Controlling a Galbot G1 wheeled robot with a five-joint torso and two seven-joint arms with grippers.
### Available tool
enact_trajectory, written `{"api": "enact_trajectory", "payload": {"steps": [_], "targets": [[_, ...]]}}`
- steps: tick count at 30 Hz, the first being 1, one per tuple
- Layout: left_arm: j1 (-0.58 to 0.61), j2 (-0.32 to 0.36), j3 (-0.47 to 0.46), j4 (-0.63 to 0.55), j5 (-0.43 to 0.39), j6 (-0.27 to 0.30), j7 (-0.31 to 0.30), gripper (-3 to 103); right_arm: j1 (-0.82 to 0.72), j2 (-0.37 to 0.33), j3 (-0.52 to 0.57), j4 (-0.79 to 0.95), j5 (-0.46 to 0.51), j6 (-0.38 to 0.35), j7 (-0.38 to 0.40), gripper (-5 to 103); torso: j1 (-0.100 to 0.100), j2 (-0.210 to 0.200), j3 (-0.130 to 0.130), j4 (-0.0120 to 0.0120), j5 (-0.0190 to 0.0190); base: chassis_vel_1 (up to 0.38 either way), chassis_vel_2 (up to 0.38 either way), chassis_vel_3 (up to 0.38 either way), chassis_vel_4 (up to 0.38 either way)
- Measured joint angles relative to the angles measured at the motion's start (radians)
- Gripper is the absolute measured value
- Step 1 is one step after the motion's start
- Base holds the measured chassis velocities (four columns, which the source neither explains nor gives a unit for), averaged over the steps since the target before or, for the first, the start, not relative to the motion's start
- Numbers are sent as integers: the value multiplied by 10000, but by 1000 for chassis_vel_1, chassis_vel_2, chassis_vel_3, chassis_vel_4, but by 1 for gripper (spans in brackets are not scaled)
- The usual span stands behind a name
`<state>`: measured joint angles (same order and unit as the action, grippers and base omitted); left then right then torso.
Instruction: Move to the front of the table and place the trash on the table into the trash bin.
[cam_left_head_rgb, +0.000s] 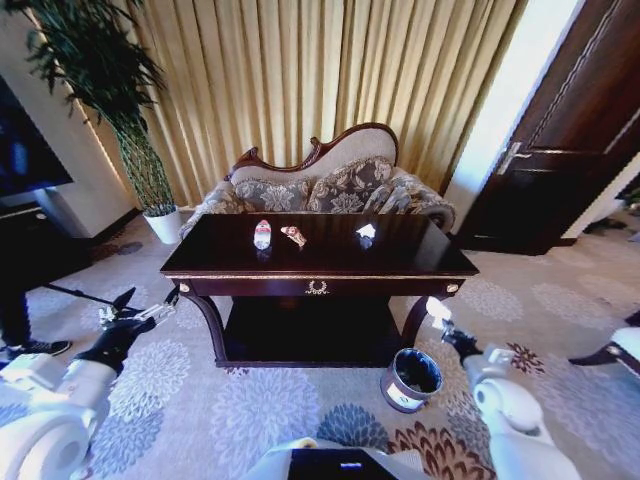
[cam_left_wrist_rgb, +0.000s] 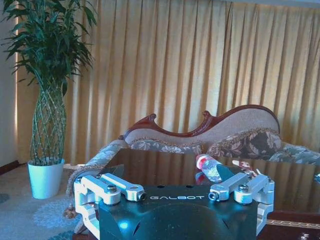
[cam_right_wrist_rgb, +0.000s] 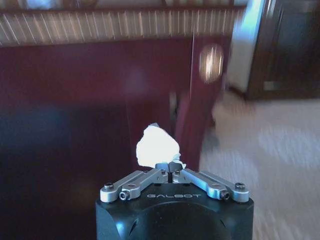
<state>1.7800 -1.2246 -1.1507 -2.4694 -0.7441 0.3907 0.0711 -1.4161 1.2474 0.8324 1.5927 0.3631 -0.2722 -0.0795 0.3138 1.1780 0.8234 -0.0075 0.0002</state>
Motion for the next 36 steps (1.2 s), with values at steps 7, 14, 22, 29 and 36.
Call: {"api": "enact_trajectory", "payload": {"steps": [7, 14, 22, 29, 36], "targets": [[-11, -385, -90, -7, 394, -286, 240, 100, 1649, 215, -509, -4020, -1319, 406, 441, 0, 4, -1, 1, 0, -1, 0, 0, 0, 0], [68, -423, -188, -99, 292, -414, 241, 100, 3087, 581, -499, -6442, -2608, 890, 1408, -1, 5, -2, 1, 3, -2, 0, 0, 0, 0], [201, -437, -97, -242, 254, -658, 239, 100, 3478, 781, -355, -6707, -2822, 1121, 1705, 31, 4, -1, 0, 2, -3, 0, 0, 0, 0], [196, -354, -91, -277, 237, -698, 234, 100, 3358, 788, -299, -6542, -2856, 1136, 1772, 52, 4, -1, 0, -1, -1, 0, 0, 0, 0], [259, -304, -90, -205, 254, -699, 242, 100, 3201, 769, -243, -6322, -2715, 1133, 1794, 80, 4, -1, 0, 0, -2, 0, 0, 0, 0]]}}
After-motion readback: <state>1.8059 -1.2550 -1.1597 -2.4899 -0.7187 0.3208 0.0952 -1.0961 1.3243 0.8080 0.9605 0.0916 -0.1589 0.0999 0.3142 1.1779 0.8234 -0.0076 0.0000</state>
